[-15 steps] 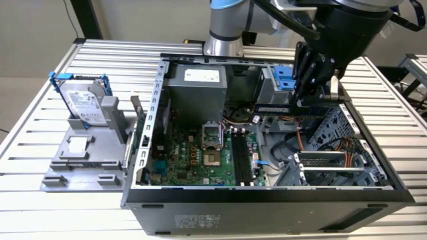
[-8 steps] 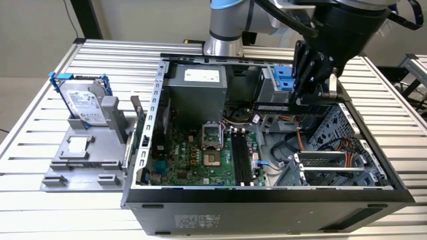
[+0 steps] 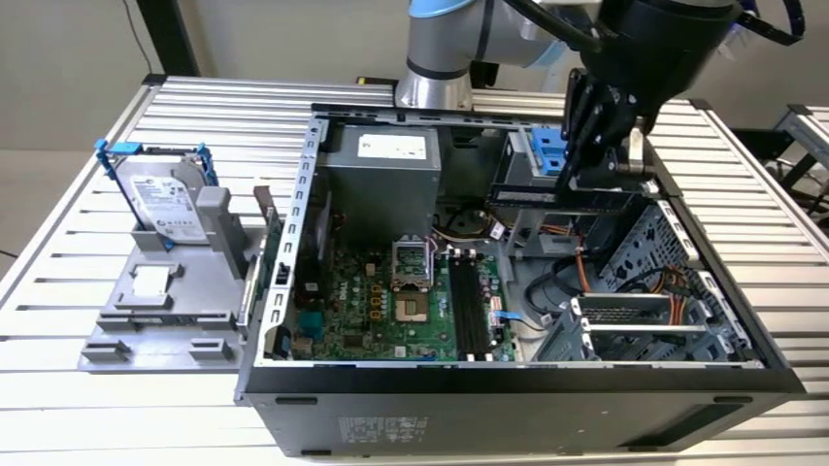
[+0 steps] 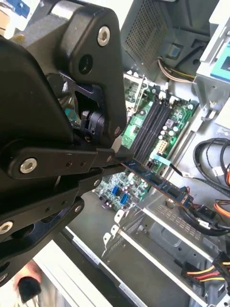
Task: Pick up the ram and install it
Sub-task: 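Insert the ram into the slot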
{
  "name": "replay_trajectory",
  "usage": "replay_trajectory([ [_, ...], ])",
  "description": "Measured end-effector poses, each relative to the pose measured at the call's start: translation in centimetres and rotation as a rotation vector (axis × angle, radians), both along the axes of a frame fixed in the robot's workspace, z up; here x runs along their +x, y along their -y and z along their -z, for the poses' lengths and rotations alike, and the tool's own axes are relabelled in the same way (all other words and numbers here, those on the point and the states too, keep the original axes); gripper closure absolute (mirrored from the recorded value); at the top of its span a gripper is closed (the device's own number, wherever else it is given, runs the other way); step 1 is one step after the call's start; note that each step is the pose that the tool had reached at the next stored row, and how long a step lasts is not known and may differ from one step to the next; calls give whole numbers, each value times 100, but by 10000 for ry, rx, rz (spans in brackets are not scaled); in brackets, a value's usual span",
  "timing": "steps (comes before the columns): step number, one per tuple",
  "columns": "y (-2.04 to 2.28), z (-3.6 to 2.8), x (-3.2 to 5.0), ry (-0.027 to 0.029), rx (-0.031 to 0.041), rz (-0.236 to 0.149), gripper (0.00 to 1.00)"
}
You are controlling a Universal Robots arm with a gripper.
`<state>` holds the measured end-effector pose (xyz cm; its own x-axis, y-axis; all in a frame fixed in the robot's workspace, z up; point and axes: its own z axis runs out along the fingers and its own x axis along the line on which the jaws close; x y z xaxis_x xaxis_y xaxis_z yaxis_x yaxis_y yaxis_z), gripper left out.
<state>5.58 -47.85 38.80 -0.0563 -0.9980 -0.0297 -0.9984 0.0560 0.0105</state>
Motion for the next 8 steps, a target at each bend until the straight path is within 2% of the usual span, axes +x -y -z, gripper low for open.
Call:
replay_trajectory([
  [4,-72,1,-1,0,0,44,100],
  [8,-122,1,-16,0,1,100,100],
])
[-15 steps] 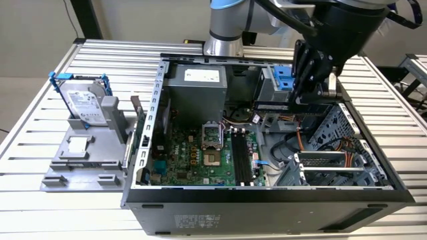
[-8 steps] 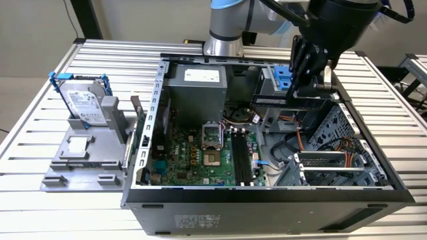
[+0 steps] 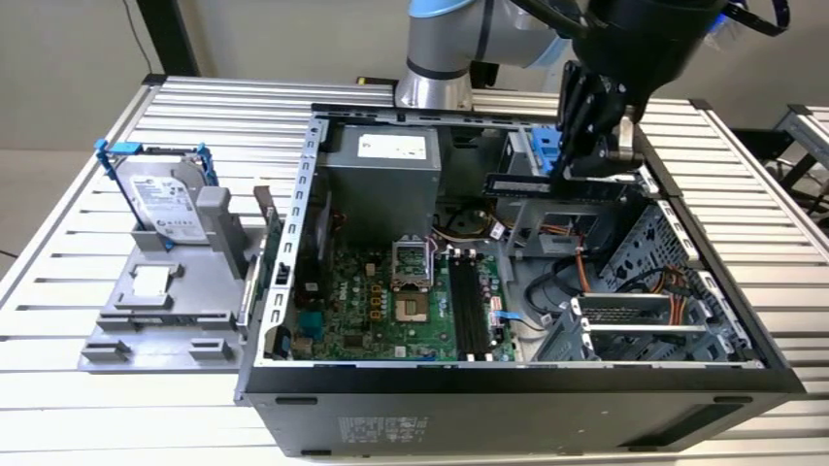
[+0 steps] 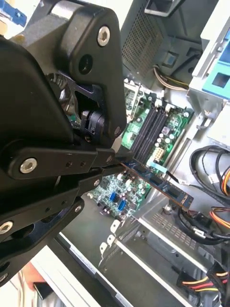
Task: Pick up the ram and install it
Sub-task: 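Insert the ram into the slot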
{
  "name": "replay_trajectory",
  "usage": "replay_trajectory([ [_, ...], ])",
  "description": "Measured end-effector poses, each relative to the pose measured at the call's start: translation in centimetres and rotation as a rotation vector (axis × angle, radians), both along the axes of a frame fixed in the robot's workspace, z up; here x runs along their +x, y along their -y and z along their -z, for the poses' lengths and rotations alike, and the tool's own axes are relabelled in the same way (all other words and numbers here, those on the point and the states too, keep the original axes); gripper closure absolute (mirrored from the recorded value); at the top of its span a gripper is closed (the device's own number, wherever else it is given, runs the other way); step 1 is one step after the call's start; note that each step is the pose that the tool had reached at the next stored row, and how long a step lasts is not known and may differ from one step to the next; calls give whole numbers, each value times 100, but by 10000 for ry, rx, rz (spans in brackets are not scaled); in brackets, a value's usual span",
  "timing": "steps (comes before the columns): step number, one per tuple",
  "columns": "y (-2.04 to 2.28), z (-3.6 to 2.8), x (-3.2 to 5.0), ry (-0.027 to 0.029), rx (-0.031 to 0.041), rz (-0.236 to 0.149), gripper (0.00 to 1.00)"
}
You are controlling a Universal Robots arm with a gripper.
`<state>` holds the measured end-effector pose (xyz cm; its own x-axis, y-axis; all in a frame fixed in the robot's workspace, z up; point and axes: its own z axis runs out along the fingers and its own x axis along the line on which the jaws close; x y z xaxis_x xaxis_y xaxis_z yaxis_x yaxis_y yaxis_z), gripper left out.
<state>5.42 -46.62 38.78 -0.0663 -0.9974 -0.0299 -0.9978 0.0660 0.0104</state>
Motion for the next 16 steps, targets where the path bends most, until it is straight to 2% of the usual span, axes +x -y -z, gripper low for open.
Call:
replay_trajectory([
  [7,-72,2,-23,0,0,125,100],
  [16,-75,1,-23,0,-3,132,100],
])
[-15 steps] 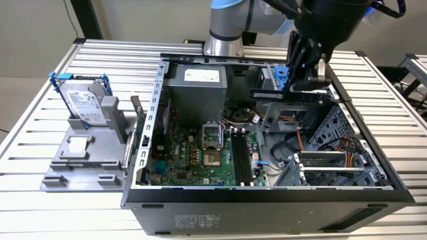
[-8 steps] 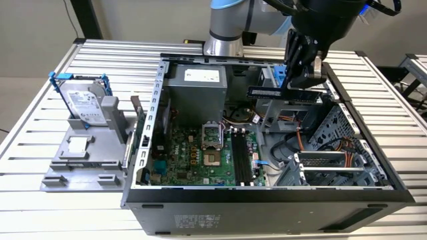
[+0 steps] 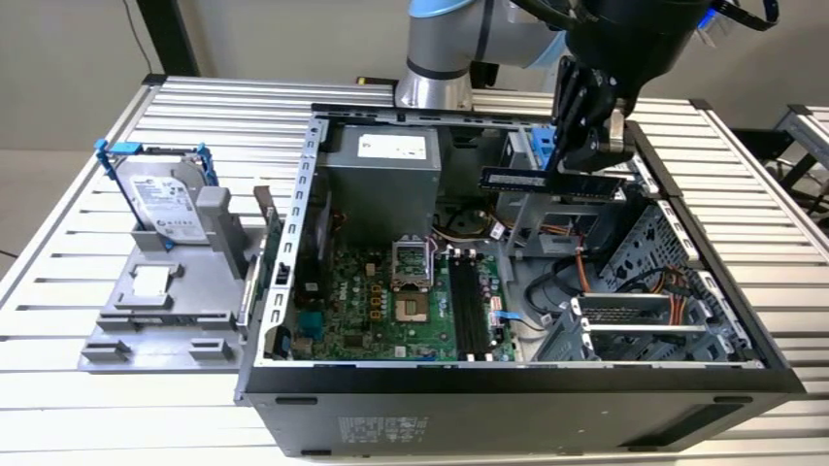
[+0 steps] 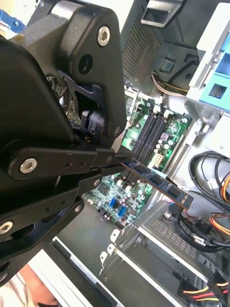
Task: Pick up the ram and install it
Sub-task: 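Insert the ram into the slot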
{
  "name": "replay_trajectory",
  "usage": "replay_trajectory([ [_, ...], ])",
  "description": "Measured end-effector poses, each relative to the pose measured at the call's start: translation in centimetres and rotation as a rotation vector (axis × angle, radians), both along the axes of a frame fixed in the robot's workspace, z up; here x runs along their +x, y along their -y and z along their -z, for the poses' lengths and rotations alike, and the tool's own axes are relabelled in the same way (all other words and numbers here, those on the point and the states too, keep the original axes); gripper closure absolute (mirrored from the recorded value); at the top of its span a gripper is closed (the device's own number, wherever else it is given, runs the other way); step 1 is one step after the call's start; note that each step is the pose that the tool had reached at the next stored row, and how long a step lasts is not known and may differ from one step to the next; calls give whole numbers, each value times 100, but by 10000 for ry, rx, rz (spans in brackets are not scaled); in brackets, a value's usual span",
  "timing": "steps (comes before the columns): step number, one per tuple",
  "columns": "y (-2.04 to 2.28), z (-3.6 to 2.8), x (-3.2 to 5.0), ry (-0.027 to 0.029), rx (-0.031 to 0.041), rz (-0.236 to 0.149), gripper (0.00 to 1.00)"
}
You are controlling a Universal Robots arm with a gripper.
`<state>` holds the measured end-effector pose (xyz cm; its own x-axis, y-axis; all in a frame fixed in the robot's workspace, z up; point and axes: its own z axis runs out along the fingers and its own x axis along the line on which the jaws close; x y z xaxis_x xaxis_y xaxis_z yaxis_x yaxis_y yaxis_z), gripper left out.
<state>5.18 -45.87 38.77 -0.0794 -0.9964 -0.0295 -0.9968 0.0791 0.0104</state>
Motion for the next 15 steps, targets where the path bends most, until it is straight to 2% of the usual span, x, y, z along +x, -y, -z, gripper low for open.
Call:
replay_trajectory([
  [7,-1,0,0,-1,1,21,100],
  [15,-1,0,0,0,1,1312,100],
])
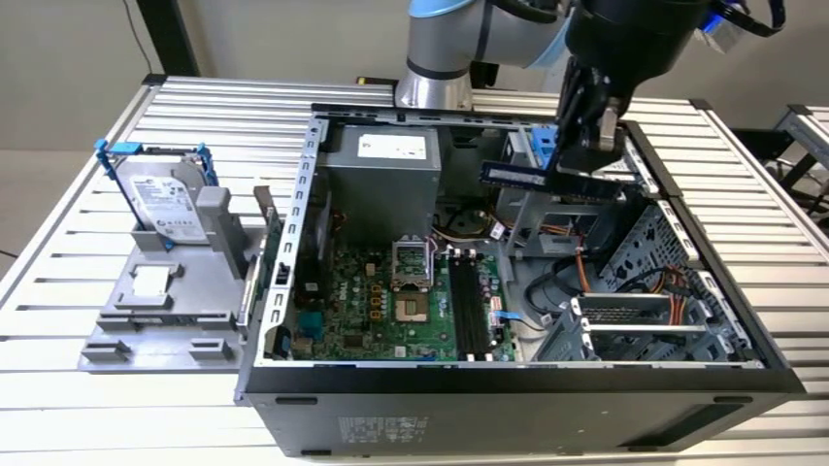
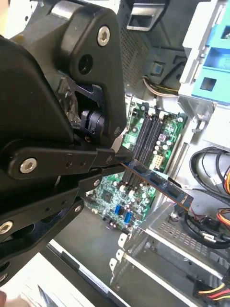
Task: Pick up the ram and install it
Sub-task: 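Insert the ram into the slot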
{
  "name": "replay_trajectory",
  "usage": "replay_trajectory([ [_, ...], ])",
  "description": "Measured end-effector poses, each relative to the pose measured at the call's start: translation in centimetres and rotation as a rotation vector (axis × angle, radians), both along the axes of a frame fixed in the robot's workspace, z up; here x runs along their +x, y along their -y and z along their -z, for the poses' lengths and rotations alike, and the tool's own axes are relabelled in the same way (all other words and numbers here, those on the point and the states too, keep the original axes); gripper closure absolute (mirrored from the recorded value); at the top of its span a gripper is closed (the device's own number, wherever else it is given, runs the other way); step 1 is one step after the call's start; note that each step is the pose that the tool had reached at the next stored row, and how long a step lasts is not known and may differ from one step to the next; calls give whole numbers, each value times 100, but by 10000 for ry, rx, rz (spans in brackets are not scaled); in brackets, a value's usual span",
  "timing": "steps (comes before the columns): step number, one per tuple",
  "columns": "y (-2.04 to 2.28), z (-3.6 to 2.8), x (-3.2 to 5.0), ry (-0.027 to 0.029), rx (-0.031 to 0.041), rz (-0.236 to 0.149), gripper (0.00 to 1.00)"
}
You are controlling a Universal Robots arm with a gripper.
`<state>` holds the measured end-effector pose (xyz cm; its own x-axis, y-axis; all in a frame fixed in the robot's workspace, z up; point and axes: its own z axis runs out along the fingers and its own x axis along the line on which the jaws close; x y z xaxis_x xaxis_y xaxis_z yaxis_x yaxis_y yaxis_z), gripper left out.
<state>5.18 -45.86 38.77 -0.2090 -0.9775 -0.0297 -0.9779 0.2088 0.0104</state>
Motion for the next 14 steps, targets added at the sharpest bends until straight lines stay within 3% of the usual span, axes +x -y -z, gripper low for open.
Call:
replay_trajectory([
  [7,0,0,0,0,0,1086,100],
  [14,0,0,-1,0,1,1765,100],
])
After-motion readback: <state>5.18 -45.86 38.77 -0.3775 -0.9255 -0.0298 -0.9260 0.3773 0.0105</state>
